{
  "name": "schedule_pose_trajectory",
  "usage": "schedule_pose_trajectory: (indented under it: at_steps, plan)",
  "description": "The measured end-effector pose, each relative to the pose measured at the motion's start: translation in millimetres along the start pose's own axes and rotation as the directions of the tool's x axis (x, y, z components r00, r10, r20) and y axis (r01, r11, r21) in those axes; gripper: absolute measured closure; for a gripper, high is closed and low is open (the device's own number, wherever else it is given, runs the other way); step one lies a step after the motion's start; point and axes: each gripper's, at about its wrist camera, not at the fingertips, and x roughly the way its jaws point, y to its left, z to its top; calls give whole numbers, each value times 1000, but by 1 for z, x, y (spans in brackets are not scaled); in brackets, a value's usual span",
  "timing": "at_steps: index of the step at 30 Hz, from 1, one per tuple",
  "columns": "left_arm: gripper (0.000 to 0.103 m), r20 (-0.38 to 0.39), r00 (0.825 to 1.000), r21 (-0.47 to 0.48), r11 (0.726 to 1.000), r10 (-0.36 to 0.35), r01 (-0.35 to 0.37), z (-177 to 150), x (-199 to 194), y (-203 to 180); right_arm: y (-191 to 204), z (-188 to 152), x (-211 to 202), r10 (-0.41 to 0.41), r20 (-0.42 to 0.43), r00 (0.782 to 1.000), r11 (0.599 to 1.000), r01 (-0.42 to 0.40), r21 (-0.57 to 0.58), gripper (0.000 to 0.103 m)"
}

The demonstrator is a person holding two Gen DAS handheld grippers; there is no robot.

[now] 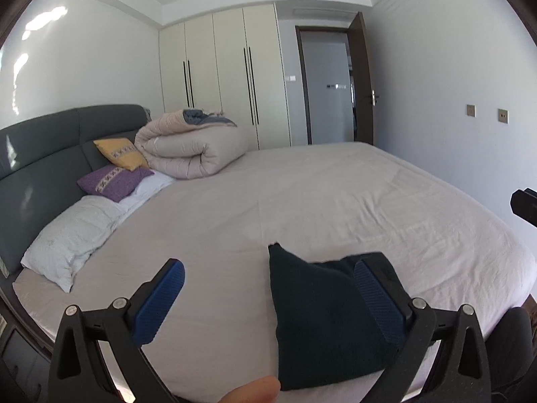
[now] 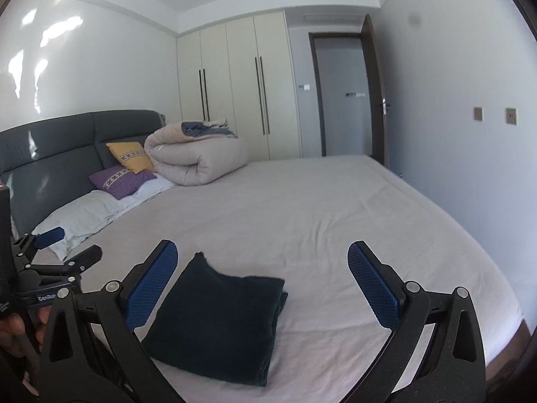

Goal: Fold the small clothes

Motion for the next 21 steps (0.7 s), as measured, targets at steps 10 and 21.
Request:
schedule_pose_trajectory:
  at_steps: [10, 21]
  plan:
    - [0, -304, 952, 42, 999, 38, -26, -63, 67, -22, -9, -79, 49, -153, -237, 959, 986, 165, 31, 0]
    - [0, -396, 918, -43, 999, -15, -2, -76, 84, -4, 0, -125, 93, -194, -405, 893, 978, 206, -13, 0]
